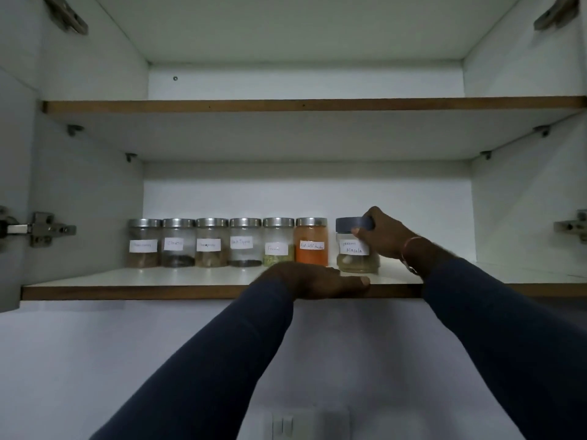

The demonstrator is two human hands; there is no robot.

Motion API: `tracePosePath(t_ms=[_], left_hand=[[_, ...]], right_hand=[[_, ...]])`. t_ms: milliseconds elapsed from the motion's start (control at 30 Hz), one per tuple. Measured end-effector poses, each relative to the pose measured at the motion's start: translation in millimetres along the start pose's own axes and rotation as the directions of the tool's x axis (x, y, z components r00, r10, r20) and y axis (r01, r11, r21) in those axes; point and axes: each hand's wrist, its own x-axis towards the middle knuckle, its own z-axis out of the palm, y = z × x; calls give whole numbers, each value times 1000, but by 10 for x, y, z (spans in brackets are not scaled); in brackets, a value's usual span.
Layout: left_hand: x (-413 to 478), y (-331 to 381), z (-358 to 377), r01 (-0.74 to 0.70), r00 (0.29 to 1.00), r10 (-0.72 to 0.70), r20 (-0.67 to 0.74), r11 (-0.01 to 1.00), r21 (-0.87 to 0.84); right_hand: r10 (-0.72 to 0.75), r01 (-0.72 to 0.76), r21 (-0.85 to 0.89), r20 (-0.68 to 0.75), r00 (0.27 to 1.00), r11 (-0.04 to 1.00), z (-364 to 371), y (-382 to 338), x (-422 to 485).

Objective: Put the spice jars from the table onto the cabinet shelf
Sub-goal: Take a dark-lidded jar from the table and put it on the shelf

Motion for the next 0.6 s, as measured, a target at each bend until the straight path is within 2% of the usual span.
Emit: tracePosePath(t_ms=[167, 367, 600], left_hand=[[20, -57, 61, 8, 1000, -8, 6, 999, -47], [219, -91, 29, 26, 999, -26, -21, 1000, -2], [248, -111, 41, 21, 1000, -21, -22, 1000, 6]], right_hand=[[22, -9, -247, 54, 998, 969, 201, -104, 271], [47, -31, -343, 39, 998, 939, 270, -17, 650], [80, -55, -350, 58, 995, 935, 353, 73, 765]])
